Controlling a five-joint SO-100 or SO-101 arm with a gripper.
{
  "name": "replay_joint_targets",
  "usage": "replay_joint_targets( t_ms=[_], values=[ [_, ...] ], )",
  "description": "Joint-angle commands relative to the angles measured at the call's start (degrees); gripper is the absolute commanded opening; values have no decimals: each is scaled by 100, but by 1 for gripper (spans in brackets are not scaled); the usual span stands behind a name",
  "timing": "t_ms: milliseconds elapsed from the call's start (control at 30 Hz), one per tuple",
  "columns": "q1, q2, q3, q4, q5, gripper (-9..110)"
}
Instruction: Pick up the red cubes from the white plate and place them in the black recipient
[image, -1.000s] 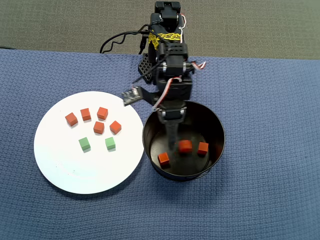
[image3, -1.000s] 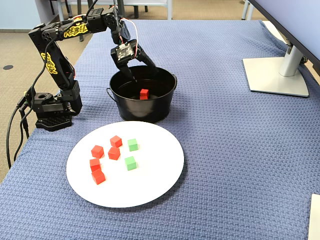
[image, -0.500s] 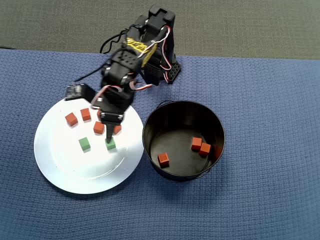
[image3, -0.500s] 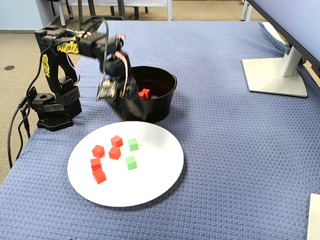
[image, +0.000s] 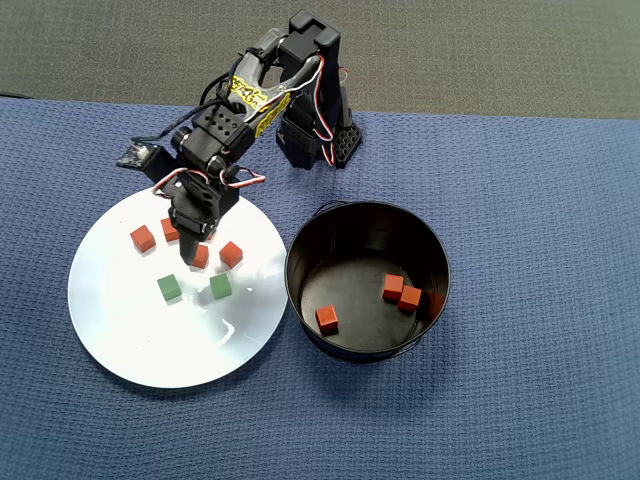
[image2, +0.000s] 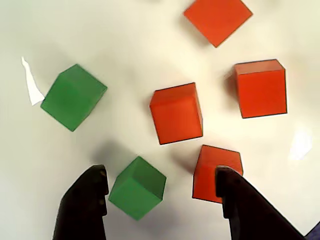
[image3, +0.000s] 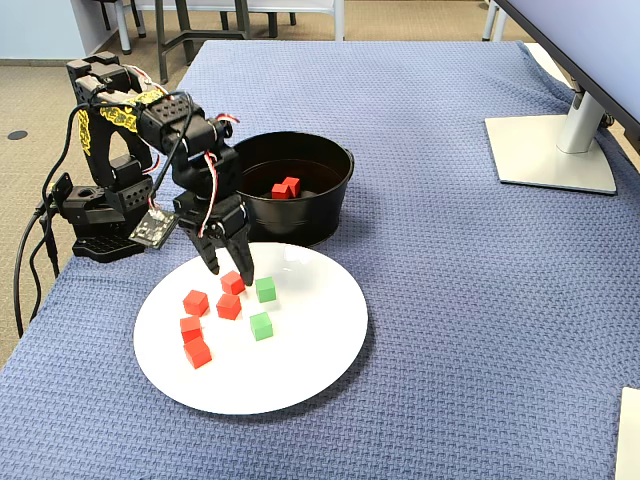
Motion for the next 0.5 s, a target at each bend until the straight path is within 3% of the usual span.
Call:
replay_joint_targets(
  t_ms=[0, 467],
  values=[
    [18, 369, 202, -264, 527, 21],
    [-606, 615, 1037, -615, 457, 19]
  ],
)
